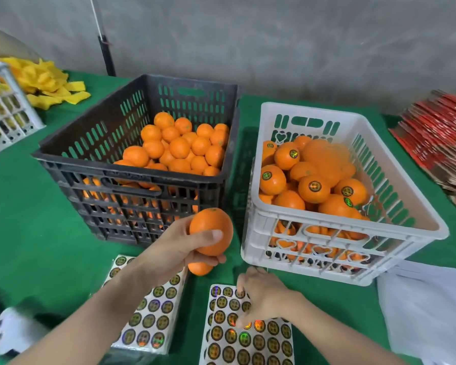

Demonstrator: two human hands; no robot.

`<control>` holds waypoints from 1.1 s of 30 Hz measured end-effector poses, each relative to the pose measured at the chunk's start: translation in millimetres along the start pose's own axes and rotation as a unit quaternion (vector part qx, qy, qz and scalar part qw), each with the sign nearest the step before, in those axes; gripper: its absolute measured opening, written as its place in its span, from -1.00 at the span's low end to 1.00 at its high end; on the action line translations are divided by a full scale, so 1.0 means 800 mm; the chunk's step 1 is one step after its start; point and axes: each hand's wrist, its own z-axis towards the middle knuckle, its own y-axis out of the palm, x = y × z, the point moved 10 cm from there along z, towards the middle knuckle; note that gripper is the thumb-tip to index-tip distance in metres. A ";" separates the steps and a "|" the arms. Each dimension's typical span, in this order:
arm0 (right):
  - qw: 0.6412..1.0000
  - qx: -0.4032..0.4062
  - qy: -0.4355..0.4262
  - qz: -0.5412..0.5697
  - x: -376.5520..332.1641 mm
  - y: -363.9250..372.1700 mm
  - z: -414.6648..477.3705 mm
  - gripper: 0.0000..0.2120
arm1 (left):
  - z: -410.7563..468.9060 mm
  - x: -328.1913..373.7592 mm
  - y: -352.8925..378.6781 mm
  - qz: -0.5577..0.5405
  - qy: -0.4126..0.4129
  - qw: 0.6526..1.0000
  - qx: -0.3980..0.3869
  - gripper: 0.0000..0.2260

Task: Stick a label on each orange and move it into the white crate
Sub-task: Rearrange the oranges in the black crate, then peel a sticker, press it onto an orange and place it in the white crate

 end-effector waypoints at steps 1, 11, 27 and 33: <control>1.000 0.007 0.001 -0.001 -0.001 0.003 0.001 -0.45 | 0.000 -0.004 -0.001 -0.005 -0.006 1.000 0.003 0.00; 0.957 0.099 0.036 0.270 0.041 0.000 0.018 -0.59 | 0.007 -0.034 -0.001 -0.021 -0.037 0.999 0.013 -0.01; 0.889 0.270 -0.109 0.354 0.010 -0.111 -0.078 -0.61 | 0.007 -0.066 0.009 -0.042 -0.113 0.991 -0.061 0.00; 0.856 0.429 -0.105 0.269 -0.006 -0.141 -0.116 -0.88 | 0.013 -0.061 0.027 -0.094 -0.104 0.988 -0.062 -0.03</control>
